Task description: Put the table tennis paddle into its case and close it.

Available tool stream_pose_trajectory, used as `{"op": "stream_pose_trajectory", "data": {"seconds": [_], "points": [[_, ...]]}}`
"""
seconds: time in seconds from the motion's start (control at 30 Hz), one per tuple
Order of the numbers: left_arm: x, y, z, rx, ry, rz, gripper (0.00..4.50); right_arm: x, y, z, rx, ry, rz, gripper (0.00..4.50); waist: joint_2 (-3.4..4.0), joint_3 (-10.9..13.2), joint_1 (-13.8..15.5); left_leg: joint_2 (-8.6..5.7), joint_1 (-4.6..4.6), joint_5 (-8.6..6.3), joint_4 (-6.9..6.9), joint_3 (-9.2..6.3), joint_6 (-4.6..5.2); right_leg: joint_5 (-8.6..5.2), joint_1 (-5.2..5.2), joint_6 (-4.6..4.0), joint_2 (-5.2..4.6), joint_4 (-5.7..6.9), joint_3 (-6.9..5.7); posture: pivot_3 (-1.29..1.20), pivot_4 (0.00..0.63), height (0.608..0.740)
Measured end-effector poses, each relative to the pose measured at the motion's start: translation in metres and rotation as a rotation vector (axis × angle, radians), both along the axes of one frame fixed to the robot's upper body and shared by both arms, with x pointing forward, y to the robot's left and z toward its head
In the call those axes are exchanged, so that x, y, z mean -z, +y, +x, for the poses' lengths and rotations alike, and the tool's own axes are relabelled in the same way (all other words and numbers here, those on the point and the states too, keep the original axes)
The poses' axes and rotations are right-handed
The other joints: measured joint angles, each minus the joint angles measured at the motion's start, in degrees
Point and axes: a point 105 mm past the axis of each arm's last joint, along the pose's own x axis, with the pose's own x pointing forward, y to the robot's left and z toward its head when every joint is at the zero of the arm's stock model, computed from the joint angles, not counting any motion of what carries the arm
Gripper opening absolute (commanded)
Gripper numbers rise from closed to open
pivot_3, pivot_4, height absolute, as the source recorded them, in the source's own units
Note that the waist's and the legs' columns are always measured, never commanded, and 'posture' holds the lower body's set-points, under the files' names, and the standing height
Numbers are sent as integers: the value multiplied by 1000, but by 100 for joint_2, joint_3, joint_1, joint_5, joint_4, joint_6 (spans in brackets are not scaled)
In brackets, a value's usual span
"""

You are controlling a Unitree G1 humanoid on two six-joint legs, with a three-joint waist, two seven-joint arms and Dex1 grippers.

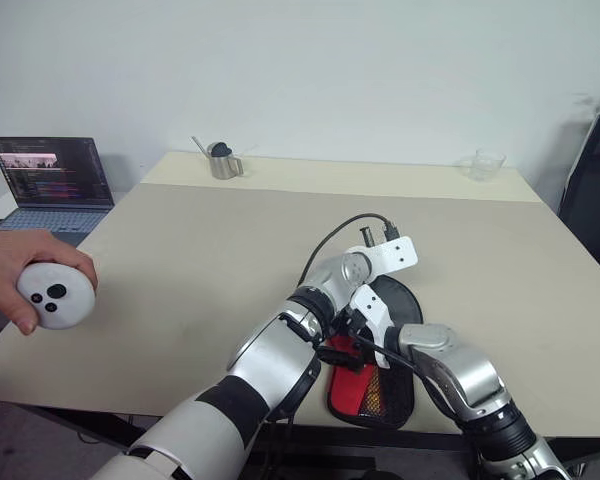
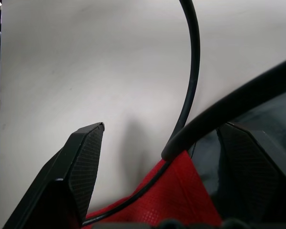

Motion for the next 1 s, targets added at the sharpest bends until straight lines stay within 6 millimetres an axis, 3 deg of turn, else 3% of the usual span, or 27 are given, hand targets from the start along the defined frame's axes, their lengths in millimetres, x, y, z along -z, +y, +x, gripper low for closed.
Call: {"op": "stream_pose_trajectory", "data": {"seconds": [1.0], "points": [[0,-23,-16,211,-177,174,36,5,-5,-14,22,45,6,4166,37,-40,61,-8,0,-7,-2,-2,11,-6,10,9,-6,-15,-2,0,150,740]]}}
